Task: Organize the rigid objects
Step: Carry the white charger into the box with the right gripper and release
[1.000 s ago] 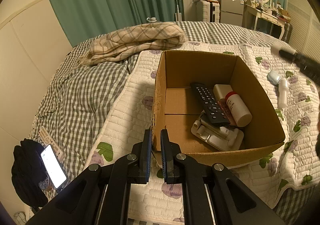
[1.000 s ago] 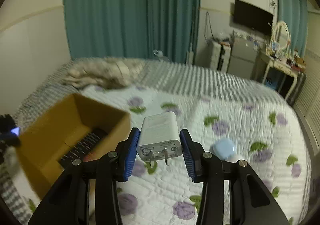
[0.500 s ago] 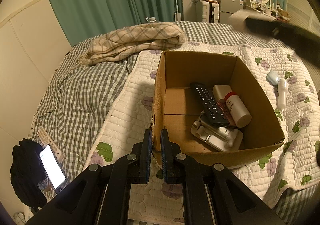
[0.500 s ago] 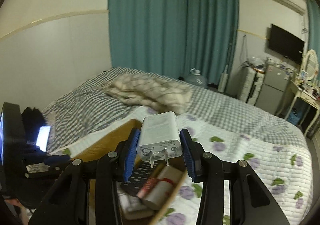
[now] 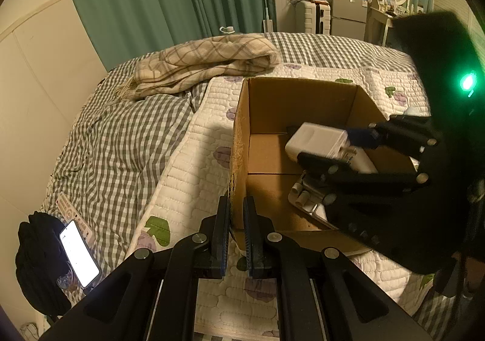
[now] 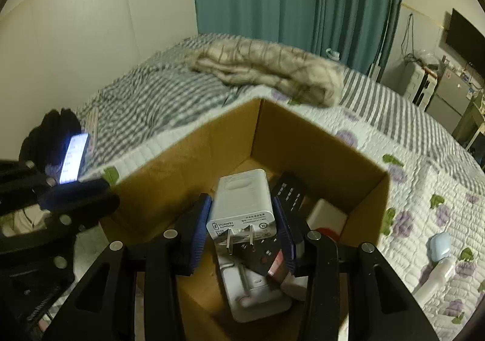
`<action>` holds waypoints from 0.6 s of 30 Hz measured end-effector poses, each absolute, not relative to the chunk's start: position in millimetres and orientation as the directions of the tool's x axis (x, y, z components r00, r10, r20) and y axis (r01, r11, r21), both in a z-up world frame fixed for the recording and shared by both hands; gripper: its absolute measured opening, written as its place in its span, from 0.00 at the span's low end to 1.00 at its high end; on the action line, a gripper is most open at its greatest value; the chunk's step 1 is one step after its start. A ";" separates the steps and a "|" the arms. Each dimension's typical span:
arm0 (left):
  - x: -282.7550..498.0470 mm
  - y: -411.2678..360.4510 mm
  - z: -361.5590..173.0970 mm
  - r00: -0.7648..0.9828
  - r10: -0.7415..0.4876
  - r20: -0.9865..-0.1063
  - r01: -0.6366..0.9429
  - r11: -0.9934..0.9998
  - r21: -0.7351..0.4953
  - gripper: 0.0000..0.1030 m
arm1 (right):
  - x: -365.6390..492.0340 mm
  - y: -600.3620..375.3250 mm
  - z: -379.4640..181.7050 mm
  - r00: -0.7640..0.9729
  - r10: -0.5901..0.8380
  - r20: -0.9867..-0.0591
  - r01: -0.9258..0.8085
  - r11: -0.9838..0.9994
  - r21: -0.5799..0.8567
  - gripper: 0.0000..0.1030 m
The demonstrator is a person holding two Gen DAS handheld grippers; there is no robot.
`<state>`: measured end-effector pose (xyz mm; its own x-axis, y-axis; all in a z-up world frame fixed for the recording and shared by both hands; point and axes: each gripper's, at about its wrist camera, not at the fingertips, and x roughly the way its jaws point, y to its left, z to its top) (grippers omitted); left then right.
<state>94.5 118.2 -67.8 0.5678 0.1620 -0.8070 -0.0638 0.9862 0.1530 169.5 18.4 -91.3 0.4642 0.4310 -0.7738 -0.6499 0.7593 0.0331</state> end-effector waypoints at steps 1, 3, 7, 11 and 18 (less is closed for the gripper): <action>95.0 118.1 -68.2 0.568 0.162 -0.807 -0.064 0.986 0.153 0.08 | 169.0 19.9 -94.8 0.456 0.428 -0.780 -0.654 0.756 0.033 0.40; 94.9 118.0 -68.2 0.568 0.161 -0.807 -0.063 0.986 0.153 0.08 | 168.4 22.5 -99.2 0.445 0.426 -0.788 -0.659 0.751 0.035 0.40; 95.7 118.5 -68.4 0.566 0.161 -0.808 -0.062 0.986 0.153 0.08 | 167.9 19.6 -99.6 0.443 0.432 -0.785 -0.658 0.752 0.043 0.45; 96.9 119.7 -69.7 0.565 0.158 -0.810 -0.065 0.987 0.147 0.08 | 166.3 7.2 -88.9 0.492 0.429 -0.757 -0.629 0.777 0.032 0.74; 97.8 122.5 -72.8 0.564 0.152 -0.812 -0.063 0.988 0.141 0.08 | 173.7 -51.9 -59.5 0.618 0.353 -0.702 -0.514 0.858 -0.021 0.80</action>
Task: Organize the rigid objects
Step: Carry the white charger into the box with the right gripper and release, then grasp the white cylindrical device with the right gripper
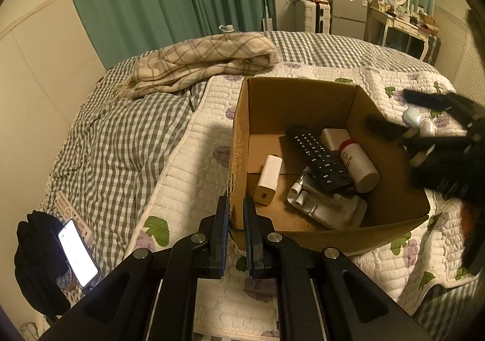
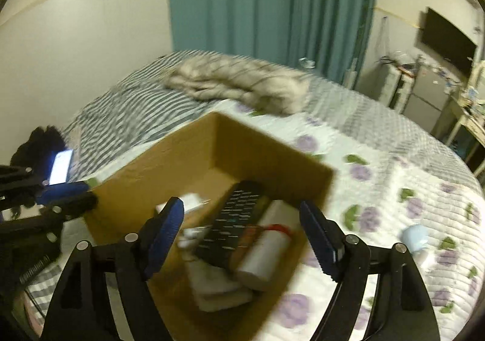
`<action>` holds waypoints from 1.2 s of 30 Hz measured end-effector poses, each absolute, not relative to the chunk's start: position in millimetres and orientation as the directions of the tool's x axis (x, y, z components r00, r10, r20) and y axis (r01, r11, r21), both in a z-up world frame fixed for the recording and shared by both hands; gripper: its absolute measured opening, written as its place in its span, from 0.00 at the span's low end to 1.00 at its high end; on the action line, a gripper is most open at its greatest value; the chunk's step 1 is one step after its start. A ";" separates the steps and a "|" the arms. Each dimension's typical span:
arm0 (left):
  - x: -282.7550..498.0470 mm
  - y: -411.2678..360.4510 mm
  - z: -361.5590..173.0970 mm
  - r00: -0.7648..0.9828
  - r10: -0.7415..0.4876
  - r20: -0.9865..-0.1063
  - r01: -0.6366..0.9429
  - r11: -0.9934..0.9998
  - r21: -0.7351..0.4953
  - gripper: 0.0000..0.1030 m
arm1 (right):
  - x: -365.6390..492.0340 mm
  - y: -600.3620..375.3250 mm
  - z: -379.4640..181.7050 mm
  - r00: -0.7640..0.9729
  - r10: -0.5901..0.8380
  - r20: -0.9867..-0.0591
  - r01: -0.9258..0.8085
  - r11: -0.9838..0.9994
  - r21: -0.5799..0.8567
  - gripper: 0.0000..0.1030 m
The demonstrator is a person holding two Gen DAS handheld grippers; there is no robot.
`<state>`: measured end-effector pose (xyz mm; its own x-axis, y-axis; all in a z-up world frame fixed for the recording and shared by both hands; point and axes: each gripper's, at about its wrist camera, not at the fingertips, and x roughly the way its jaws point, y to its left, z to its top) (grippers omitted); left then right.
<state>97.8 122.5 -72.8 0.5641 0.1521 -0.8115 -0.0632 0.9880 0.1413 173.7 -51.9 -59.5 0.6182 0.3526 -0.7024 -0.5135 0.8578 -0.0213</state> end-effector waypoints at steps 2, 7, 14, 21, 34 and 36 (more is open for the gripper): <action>97.8 122.4 -73.7 0.565 0.153 -0.811 -0.059 0.988 0.145 0.08 | 178.4 -75.8 -54.3 0.653 0.304 -0.694 -0.459 0.888 -0.042 0.80; 96.7 123.9 -72.4 0.563 0.148 -0.813 -0.059 0.988 0.139 0.08 | 191.9 -132.8 -58.0 0.697 0.162 -0.698 -0.309 0.947 -0.088 0.80; 94.9 123.3 -70.5 0.564 0.150 -0.812 -0.057 0.988 0.143 0.08 | 205.5 -212.2 -103.5 0.657 -0.030 -0.753 -0.076 0.991 -0.106 0.80; 94.4 121.0 -70.0 0.564 0.155 -0.811 -0.057 0.987 0.149 0.08 | 209.4 -259.2 -157.1 0.565 -0.083 -0.821 0.049 0.997 -0.067 0.80; 93.1 121.0 -69.6 0.564 0.150 -0.812 -0.058 0.988 0.142 0.08 | 237.8 -263.5 -181.7 0.522 -0.027 -0.853 0.066 0.998 0.009 0.73; 92.5 121.1 -70.0 0.565 0.149 -0.812 -0.058 0.988 0.141 0.08 | 245.8 -263.2 -186.6 0.513 -0.032 -0.858 0.077 0.997 0.009 0.68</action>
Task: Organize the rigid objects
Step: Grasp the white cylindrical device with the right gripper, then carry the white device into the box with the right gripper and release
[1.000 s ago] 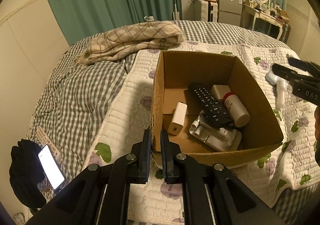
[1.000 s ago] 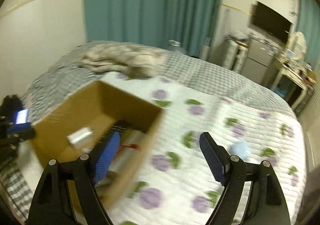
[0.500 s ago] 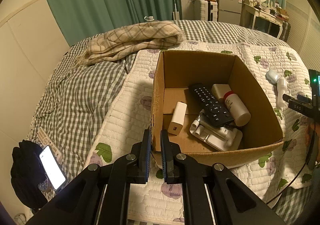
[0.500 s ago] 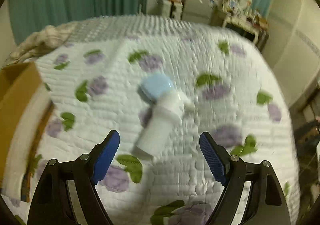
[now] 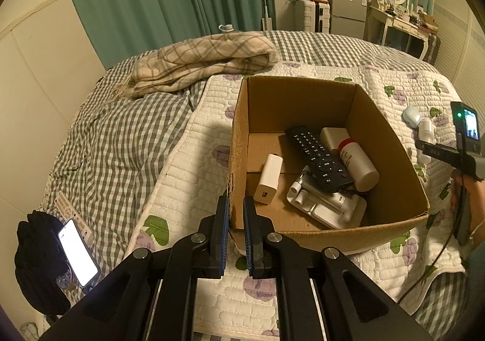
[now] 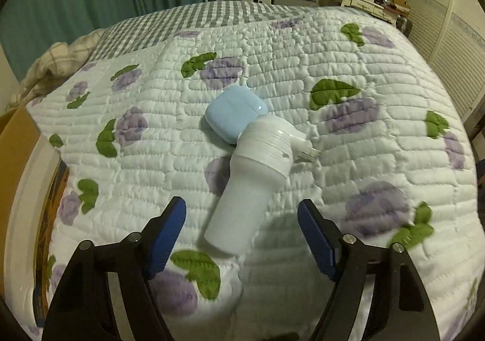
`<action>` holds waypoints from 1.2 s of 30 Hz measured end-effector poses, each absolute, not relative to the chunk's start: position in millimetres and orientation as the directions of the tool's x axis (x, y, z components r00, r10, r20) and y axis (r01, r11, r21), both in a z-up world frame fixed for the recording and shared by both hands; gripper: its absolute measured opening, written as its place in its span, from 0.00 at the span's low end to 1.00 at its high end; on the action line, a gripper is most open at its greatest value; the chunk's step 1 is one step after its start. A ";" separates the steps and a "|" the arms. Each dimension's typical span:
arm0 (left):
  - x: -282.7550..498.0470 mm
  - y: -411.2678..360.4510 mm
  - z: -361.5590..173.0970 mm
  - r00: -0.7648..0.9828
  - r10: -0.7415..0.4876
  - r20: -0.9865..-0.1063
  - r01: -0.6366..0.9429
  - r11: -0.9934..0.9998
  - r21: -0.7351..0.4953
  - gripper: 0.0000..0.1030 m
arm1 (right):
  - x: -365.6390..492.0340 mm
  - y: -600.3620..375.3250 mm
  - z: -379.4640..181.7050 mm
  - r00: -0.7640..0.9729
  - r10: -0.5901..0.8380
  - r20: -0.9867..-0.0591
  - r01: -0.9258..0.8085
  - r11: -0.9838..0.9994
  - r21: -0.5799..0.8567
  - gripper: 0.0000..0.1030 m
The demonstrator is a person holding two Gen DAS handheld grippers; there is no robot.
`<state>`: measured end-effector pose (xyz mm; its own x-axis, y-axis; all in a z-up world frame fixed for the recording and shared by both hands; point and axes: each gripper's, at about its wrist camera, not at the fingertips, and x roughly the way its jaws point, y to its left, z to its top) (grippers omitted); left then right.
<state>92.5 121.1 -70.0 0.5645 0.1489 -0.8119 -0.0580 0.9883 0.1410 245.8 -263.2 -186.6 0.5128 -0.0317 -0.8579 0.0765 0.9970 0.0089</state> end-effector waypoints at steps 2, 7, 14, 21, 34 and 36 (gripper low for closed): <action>93.1 120.8 -69.7 0.564 0.150 -0.812 -0.058 0.988 0.142 0.08 | 253.1 -262.1 -190.5 0.507 -0.035 -0.861 0.079 0.997 0.006 0.64; 92.7 121.4 -69.6 0.564 0.149 -0.812 -0.059 0.988 0.141 0.08 | 264.5 -263.1 -198.9 0.495 -0.048 -0.868 0.093 0.996 -0.002 0.61; 92.5 121.0 -69.7 0.565 0.148 -0.812 -0.059 0.989 0.139 0.08 | 265.1 -271.2 -200.3 0.495 -0.064 -0.866 0.125 0.992 -0.001 0.44; 91.5 121.5 -70.0 0.564 0.139 -0.814 -0.060 0.990 0.127 0.08 | 244.4 -274.9 -183.7 0.541 -0.077 -0.837 0.140 0.990 -0.001 0.38; 92.1 121.2 -69.7 0.564 0.145 -0.813 -0.063 0.989 0.133 0.08 | 182.2 -235.6 -65.8 0.741 0.049 -0.670 -0.042 0.999 0.027 0.38; 92.5 121.2 -69.1 0.565 0.146 -0.812 -0.064 0.989 0.134 0.08 | 181.8 -218.4 -44.5 0.765 0.094 -0.637 -0.089 0.995 0.040 0.38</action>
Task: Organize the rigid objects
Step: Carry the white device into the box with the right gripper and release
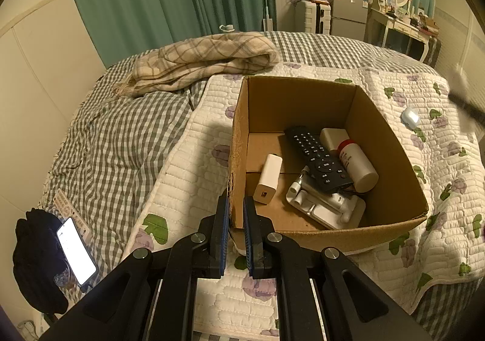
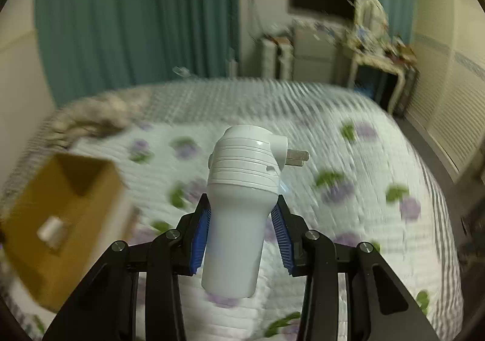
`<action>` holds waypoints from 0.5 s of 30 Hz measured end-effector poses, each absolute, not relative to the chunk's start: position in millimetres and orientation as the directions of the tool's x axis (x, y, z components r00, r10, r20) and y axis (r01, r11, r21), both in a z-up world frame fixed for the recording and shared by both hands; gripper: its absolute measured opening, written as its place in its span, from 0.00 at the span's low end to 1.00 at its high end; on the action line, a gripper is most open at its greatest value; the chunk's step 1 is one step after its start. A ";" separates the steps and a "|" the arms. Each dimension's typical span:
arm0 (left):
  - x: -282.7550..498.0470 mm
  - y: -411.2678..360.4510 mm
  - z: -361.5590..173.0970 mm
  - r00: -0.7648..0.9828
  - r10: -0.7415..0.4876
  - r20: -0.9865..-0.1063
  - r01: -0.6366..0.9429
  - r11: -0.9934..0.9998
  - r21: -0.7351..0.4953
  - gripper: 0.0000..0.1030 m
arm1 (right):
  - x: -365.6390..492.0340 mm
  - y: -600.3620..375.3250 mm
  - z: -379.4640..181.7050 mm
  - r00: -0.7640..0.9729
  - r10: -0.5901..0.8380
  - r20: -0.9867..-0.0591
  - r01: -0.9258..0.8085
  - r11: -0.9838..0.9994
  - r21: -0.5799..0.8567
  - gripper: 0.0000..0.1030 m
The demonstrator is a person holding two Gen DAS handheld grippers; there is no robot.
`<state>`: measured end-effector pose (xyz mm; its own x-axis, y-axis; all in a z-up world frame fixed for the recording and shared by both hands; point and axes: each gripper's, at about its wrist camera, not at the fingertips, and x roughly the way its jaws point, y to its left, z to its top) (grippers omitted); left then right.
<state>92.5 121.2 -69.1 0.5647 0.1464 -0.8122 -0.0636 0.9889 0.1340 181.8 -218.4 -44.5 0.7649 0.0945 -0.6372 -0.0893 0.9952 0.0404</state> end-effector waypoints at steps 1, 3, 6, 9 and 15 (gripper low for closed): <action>92.6 121.5 -69.0 0.565 0.147 -0.812 -0.064 0.989 0.134 0.08 | 178.8 -208.0 -28.3 0.775 0.138 -0.617 -0.134 0.990 0.054 0.38; 92.3 121.4 -68.4 0.564 0.143 -0.813 -0.067 0.990 0.127 0.08 | 175.0 -193.0 -10.8 0.787 0.185 -0.589 -0.184 0.981 0.063 0.38; 92.3 121.8 -67.4 0.563 0.139 -0.815 -0.065 0.990 0.123 0.08 | 170.3 -161.7 9.9 0.786 0.256 -0.562 -0.272 0.961 0.057 0.38; 92.3 122.9 -67.8 0.564 0.139 -0.814 -0.063 0.990 0.126 0.08 | 165.8 -131.2 16.6 0.760 0.326 -0.563 -0.357 0.932 0.057 0.38; 92.4 123.1 -68.1 0.565 0.137 -0.813 -0.061 0.990 0.125 0.08 | 157.8 -73.1 -5.1 0.680 0.389 -0.621 -0.475 0.879 0.031 0.38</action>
